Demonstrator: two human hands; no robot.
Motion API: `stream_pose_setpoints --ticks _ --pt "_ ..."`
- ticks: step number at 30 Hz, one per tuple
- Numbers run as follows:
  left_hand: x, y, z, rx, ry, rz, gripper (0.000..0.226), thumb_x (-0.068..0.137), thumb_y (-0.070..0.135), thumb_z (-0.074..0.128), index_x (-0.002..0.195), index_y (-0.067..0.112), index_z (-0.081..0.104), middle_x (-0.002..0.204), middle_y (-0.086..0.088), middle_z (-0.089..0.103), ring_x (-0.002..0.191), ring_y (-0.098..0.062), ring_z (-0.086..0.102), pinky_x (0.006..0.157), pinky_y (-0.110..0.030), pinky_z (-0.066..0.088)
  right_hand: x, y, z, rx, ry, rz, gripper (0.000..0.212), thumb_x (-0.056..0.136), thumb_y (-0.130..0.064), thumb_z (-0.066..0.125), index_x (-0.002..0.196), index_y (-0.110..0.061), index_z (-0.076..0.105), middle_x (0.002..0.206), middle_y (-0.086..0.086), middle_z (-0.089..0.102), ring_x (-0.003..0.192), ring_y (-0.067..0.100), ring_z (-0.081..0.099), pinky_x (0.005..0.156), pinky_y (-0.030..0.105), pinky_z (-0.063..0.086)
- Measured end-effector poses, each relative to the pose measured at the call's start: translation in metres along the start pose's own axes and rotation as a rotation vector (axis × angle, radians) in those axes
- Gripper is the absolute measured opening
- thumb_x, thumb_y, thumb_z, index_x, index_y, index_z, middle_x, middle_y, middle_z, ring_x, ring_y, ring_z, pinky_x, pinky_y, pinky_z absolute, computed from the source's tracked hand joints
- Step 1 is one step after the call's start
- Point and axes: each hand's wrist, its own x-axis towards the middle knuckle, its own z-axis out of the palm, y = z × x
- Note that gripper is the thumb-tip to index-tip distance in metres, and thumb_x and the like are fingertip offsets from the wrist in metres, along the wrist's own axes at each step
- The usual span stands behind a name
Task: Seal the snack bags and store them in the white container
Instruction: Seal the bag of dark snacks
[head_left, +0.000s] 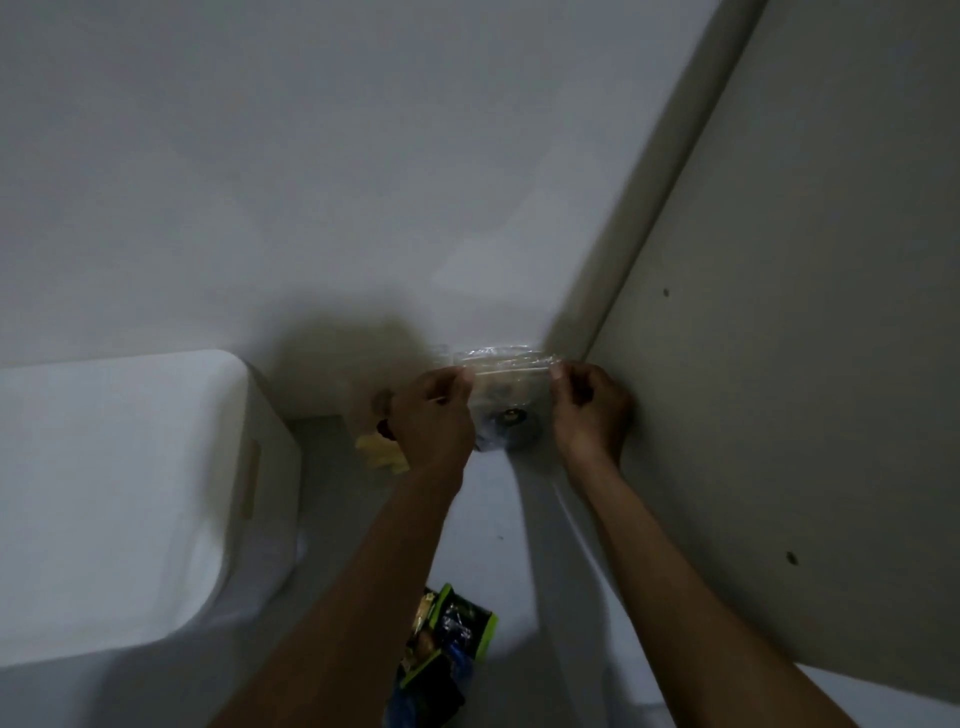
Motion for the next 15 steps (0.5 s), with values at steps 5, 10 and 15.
stream_pose_setpoints --ticks 5,10,15 --pt "0.003 0.001 -0.001 0.055 0.037 0.003 0.023 0.083 0.019 0.076 0.102 0.006 0.074 0.09 -0.009 0.074 0.081 -0.016 0.067 0.078 -0.032 0.057 0.001 -0.001 0.002 -0.014 -0.014 0.014 0.01 0.093 -0.02 0.065 0.098 -0.014 0.07 0.085 -0.001 0.068 0.079 0.014 0.065 0.072 0.022 0.047" --pt "-0.013 0.01 -0.019 0.096 0.02 0.03 0.034 0.083 0.029 0.076 0.11 0.01 0.07 0.094 -0.005 0.07 0.086 -0.013 0.066 0.074 -0.017 0.053 -0.022 -0.01 -0.01 -0.066 0.002 0.023 0.027 0.093 -0.024 0.065 0.115 -0.008 0.067 0.102 0.004 0.069 0.085 0.013 0.061 0.072 0.013 0.041" --pt "-0.041 0.026 -0.056 0.097 -0.014 0.077 0.036 0.081 0.039 0.075 0.11 0.018 0.07 0.098 0.004 0.071 0.087 -0.005 0.068 0.068 -0.007 0.049 -0.068 -0.029 -0.024 -0.001 -0.024 0.022 0.027 0.093 -0.025 0.066 0.117 -0.013 0.067 0.106 0.0 0.069 0.087 0.008 0.062 0.065 0.002 0.04"
